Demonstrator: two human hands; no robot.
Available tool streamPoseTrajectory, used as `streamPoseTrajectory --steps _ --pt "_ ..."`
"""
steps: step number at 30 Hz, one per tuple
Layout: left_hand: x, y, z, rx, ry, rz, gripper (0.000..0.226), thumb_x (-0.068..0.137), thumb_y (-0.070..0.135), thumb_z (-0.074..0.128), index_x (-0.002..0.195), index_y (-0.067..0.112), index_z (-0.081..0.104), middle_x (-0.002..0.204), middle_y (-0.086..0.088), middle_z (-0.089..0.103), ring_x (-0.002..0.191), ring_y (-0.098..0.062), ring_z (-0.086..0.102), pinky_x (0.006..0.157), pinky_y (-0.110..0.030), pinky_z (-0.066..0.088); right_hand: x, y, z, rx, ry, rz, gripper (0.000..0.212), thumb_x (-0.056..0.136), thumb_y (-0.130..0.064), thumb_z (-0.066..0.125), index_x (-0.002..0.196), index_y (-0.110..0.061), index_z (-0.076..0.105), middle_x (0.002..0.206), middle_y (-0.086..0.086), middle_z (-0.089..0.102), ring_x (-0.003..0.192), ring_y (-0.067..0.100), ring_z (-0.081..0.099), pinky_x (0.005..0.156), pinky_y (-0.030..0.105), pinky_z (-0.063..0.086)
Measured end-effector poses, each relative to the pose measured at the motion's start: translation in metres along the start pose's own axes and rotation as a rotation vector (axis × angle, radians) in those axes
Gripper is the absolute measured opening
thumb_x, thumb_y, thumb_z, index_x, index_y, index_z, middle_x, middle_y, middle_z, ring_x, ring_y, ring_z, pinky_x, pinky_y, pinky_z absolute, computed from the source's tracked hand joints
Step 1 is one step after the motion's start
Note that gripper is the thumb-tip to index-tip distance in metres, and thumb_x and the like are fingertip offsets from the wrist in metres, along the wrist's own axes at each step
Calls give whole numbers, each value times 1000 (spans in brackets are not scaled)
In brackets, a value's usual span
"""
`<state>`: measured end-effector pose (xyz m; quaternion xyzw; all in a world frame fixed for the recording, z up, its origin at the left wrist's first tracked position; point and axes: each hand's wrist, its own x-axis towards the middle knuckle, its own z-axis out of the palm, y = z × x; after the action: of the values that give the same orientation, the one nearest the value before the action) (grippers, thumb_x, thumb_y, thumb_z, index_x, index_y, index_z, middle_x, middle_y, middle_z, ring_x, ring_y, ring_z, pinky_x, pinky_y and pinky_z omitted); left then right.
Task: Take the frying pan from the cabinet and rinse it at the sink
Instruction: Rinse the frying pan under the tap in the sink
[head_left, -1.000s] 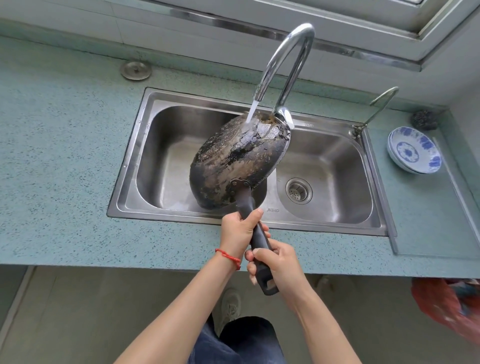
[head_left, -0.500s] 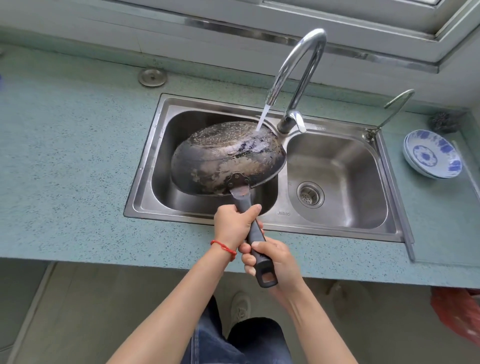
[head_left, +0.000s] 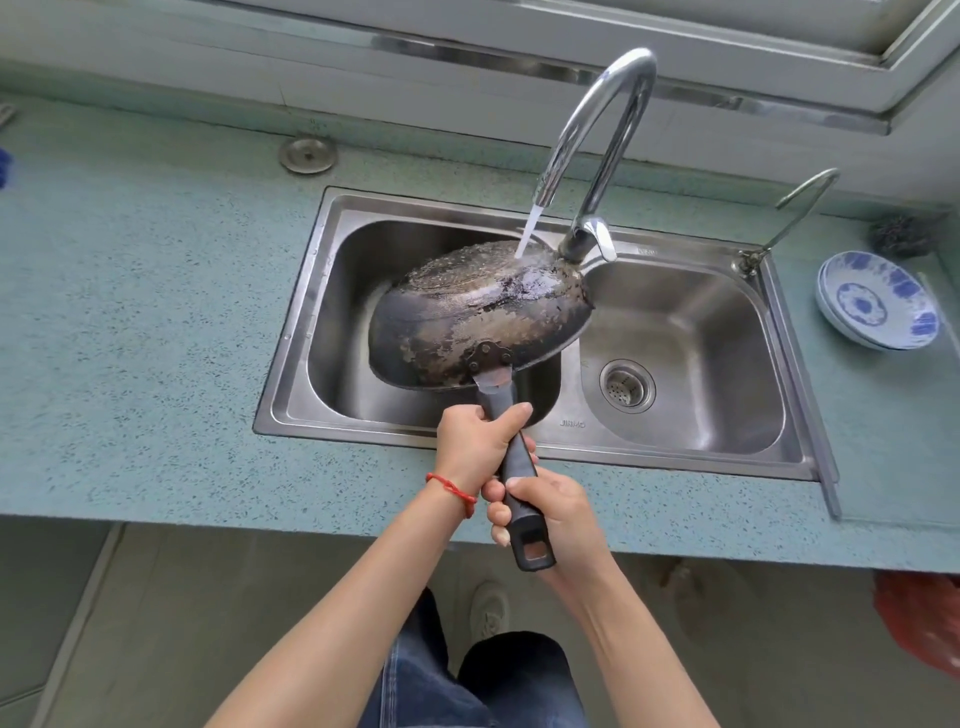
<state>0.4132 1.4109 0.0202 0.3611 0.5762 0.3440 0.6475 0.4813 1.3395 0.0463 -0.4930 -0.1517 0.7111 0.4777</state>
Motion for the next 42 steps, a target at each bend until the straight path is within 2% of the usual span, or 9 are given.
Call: streamPoseTrajectory --steps 4,7,13,17,23,29,33,38,42 --pt "-2 2 8 -99 -63 -28 26 84 10 61 61 -2 53 36 0 58 35 -8 56 39 -18 46 -6 -5 -2 -196 84 -30 3 69 -5 51 67 -3 53 59 11 51 44 17 47 39 26 42" --pt "-4 -4 11 -150 -84 -50 28 84 10 60 59 1 52 37 -1 58 35 -10 56 40 -19 48 -11 -6 -5 -277 130 -45 17 81 6 45 67 -2 53 58 12 51 43 18 46 39 25 43" --pt "-7 -11 9 -214 -59 -95 25 83 9 61 60 3 51 38 -1 58 35 -11 56 40 -21 49 -13 -1 -4 -382 157 -43 19 81 6 46 66 -1 53 49 9 53 36 19 47 37 21 40" --pt "-9 -7 10 -170 -64 -57 25 83 9 61 61 2 52 37 0 57 35 -11 56 41 -21 49 -14 -3 -5 -249 102 -28 3 70 -4 51 71 -2 52 58 10 52 43 16 47 38 24 42" --pt "-6 1 8 -1 4 28 29 80 12 65 53 5 55 37 1 59 36 -11 57 44 -22 51 -10 -4 -9 -20 -17 -16 14 71 -6 47 83 -1 49 66 9 50 48 12 47 39 21 42" --pt "-1 0 3 252 106 85 47 59 45 69 51 0 61 55 -18 67 55 -35 66 60 -48 56 -6 5 -10 226 -80 16 18 71 -4 47 89 -1 50 67 8 49 46 8 46 37 18 41" --pt "1 -1 1 354 102 111 63 48 57 59 56 -5 61 61 -24 68 61 -37 67 61 -50 54 -4 13 -9 357 -112 31 26 60 -10 60 83 -2 51 65 6 52 45 8 46 36 17 42" --pt "1 1 -2 355 82 109 63 50 54 62 60 -8 62 63 -25 68 62 -39 67 63 -51 55 -3 11 -6 287 -99 15 14 69 -5 51 83 -2 51 67 7 49 46 8 46 37 18 41" --pt "-1 1 -2 176 32 39 40 70 26 71 61 -10 59 45 -7 64 45 -22 64 58 -40 58 -4 6 -3 160 -63 -16 11 72 -5 45 81 -2 50 66 8 48 46 10 47 36 19 41"
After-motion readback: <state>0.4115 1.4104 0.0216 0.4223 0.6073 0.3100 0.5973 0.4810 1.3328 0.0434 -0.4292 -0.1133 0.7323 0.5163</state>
